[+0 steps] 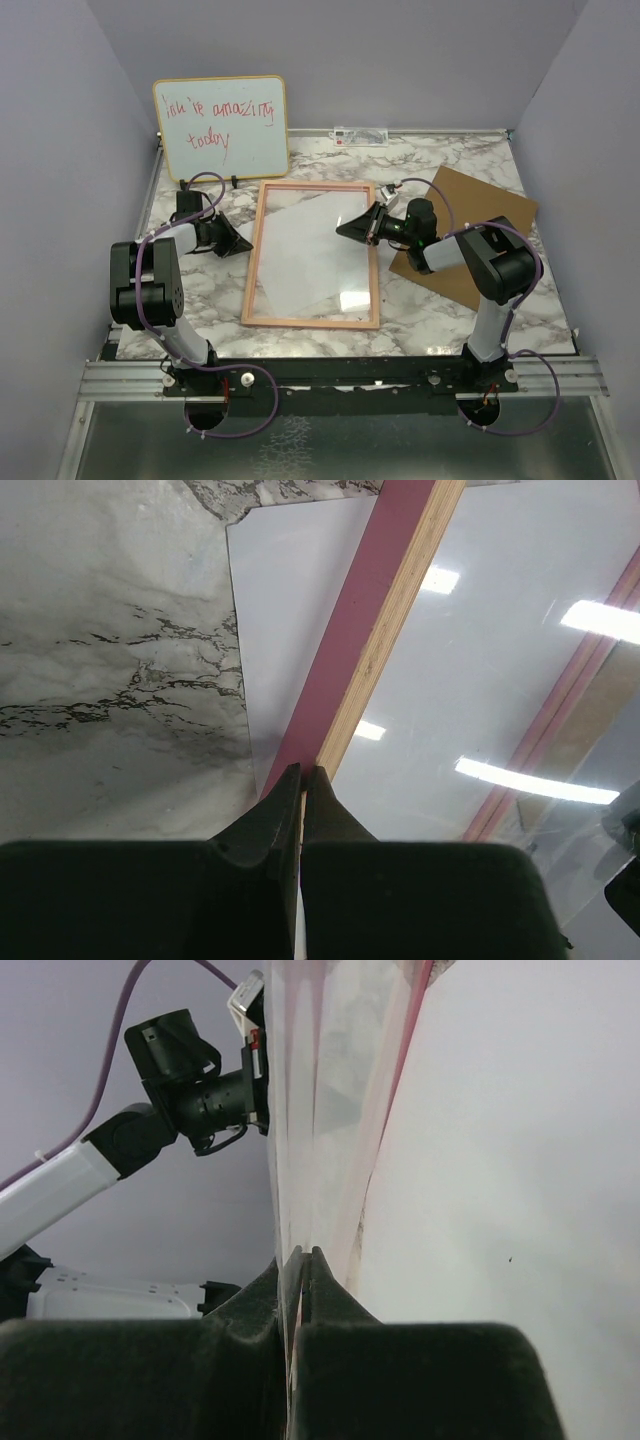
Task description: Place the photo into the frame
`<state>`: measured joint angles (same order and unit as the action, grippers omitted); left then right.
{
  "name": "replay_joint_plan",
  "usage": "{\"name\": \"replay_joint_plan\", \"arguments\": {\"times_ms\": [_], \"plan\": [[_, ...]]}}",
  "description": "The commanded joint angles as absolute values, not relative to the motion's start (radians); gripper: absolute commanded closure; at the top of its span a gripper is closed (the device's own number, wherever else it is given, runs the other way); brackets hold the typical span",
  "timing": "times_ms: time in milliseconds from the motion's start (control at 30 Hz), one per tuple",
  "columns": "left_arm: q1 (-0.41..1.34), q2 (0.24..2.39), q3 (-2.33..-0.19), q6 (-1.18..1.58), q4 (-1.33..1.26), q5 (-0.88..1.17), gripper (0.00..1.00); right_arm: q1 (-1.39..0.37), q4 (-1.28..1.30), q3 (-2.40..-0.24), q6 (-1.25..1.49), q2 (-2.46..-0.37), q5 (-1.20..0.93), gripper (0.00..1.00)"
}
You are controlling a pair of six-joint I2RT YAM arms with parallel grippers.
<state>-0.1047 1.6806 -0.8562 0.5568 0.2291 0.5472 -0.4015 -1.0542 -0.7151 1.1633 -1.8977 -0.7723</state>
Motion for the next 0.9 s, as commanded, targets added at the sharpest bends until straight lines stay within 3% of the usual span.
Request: {"name": "replay_joint_plan", "arguments": {"times_ms": [0, 867], "plan": [[-0.089, 1.753, -0.817, 0.519, 0.301, 0.431, 1.00, -0.424, -1.137, -0.708, 1.193, -1.881, -0.820, 0.99], [-0.090, 1.746, -0.802, 0.512, 0.301, 0.433, 1.00, -0.424, -1.020, -0.683, 1.180, -1.841, -0.687, 0.99]]}}
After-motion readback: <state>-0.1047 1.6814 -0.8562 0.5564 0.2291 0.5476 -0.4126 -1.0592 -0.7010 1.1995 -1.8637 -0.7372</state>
